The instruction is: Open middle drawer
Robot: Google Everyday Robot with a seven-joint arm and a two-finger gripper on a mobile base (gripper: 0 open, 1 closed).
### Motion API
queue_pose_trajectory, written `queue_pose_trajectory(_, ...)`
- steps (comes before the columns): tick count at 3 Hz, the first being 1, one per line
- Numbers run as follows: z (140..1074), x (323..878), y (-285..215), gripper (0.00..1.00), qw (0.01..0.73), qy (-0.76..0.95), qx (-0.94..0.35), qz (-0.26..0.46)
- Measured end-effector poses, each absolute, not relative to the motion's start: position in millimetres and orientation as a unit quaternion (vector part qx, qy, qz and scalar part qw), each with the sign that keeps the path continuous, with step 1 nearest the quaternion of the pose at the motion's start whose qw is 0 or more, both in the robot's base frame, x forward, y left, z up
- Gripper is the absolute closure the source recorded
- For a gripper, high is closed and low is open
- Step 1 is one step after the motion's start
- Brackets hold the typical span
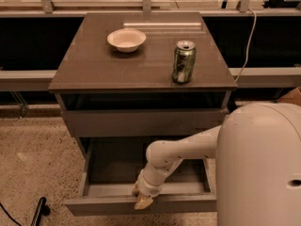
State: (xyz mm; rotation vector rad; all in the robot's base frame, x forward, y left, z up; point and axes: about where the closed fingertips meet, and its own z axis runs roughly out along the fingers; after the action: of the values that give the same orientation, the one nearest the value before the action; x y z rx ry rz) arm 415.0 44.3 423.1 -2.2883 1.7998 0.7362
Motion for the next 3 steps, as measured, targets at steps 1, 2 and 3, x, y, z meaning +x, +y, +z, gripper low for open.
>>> queue_pose_trajectory(1,425.6,411.8,46.9,0.54,0.068,0.591,-0.765,0.247)
queue_pose_trajectory(2,429.9,408.1,49.6,0.31,0.071,0.583,-0.77,0.249)
queue_pose_trajectory(3,429.9,408.1,49.6,0.07,0.071,0.583,-0.77,0.249)
